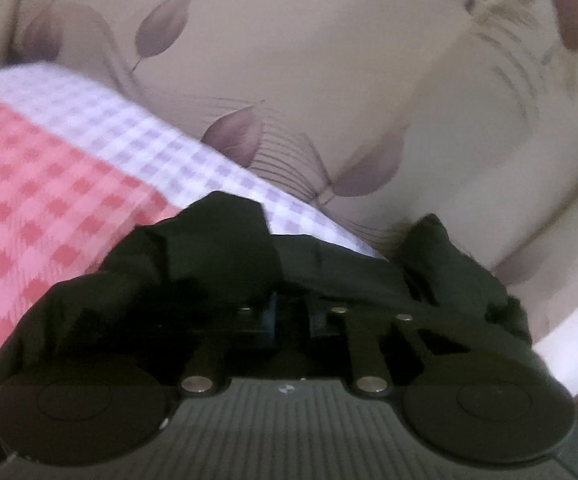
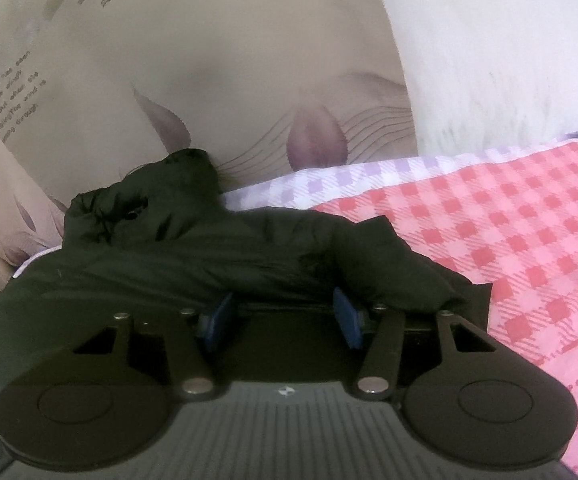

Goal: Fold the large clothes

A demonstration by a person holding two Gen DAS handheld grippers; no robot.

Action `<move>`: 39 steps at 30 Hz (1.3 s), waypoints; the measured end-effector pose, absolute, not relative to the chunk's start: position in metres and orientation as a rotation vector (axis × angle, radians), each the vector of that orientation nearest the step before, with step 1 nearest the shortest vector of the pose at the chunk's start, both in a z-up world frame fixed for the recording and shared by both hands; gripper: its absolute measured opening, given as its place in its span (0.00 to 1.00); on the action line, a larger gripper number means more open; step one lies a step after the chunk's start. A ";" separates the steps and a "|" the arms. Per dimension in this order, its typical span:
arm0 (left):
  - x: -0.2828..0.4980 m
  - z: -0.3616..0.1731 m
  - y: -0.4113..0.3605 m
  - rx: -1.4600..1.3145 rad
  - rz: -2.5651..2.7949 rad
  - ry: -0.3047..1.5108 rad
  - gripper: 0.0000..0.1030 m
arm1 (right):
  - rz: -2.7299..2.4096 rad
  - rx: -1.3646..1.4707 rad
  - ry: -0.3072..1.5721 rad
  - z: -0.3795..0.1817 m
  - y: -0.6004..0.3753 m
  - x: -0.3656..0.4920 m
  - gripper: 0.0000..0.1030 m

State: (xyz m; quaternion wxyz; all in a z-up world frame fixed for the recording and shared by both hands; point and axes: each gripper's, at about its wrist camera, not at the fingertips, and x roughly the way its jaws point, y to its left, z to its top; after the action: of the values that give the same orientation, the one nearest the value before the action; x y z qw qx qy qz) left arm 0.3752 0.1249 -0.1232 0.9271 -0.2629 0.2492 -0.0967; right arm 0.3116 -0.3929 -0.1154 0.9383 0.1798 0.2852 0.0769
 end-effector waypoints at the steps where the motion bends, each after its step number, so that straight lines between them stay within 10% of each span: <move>1: 0.375 -0.123 0.125 -0.543 -0.197 0.511 0.19 | 0.158 0.371 0.582 -0.116 -0.394 0.311 0.51; 15: 0.374 -0.122 0.124 -0.523 -0.191 0.509 0.18 | 0.301 0.193 0.393 -0.010 -0.285 0.268 0.55; 25: 0.373 -0.124 0.129 -0.565 -0.215 0.501 0.18 | 0.441 0.034 0.592 -0.068 -0.167 0.339 0.51; 39: 0.374 -0.124 0.129 -0.578 -0.221 0.500 0.18 | 0.287 0.404 0.599 -0.099 -0.357 0.329 0.02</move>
State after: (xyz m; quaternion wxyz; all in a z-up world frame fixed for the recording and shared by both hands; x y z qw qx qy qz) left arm 0.3741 0.1292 -0.1237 0.9219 -0.2816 0.2433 -0.1076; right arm 0.3286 -0.3574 -0.0990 0.9254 0.1970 0.2920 0.1398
